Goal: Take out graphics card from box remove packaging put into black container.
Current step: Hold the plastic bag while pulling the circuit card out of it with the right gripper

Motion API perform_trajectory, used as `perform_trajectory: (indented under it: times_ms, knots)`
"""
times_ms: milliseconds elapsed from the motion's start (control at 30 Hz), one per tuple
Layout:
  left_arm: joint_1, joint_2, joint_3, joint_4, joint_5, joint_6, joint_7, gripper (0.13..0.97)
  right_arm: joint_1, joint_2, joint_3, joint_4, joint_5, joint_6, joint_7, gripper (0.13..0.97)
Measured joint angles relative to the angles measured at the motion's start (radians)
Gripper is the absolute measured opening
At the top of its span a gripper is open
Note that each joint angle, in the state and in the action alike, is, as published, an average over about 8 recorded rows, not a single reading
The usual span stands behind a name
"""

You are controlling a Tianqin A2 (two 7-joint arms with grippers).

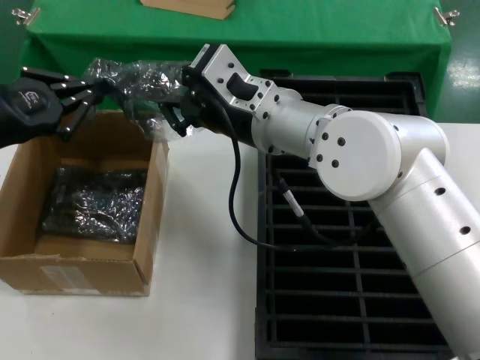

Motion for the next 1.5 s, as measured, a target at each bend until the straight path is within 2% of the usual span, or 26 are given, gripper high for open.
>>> perform_trajectory:
  times_ms: [200,433,967,1167,1500]
  knots:
    - [-0.011,0.0,-0.004,0.028,0.008,-0.02,0.033,0.139,0.001,0.0,0.005,-0.002,-0.005,-0.008,-0.003,0.209]
    - [-0.04,0.001,0.0,0.078,0.032,-0.069,0.091,0.139,0.006,0.0,0.001,-0.003,-0.003,-0.02,-0.007,0.209]
    - [-0.192,0.038,-0.003,0.338,0.069,-0.178,0.287,0.139,0.011,0.005,0.01,0.038,0.01,-0.07,-0.016,0.203]
    - [-0.228,0.033,-0.013,0.393,0.073,-0.21,0.341,0.139,0.015,0.02,0.04,0.074,0.027,-0.111,-0.019,0.203]
    - [-0.244,0.006,-0.031,0.432,0.078,-0.25,0.395,0.139,0.046,0.064,0.094,0.139,0.094,-0.23,-0.025,0.203]
